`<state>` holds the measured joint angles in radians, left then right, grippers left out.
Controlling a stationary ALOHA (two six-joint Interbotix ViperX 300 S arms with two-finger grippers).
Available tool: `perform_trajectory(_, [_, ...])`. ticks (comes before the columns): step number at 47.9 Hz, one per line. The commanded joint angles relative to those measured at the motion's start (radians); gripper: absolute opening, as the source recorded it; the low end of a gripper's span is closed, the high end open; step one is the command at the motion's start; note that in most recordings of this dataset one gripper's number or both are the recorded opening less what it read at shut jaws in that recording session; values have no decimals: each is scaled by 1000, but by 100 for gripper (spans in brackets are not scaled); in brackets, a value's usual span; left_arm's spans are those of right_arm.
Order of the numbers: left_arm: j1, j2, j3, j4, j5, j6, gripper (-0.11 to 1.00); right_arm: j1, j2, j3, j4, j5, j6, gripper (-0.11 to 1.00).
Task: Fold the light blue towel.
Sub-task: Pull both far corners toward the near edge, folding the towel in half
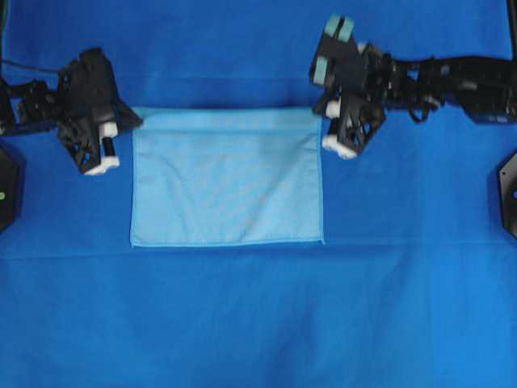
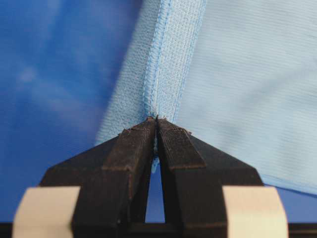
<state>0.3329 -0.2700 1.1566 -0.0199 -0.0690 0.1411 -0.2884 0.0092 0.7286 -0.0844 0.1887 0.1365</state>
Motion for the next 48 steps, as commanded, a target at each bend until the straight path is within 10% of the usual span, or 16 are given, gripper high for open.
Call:
perform_trajectory(1, [-69,-18,5,-2,15,-8,2,63,-34,3,3,9,29,2])
perform_trajectory(25, [-457,-9,-6,-5,28,-298,2,310,-38,23,3,8,202,2])
perform_trajectory(48, [-528,23,-44,-5,23,-365,2,350,-35,20,3,-14,233,2])
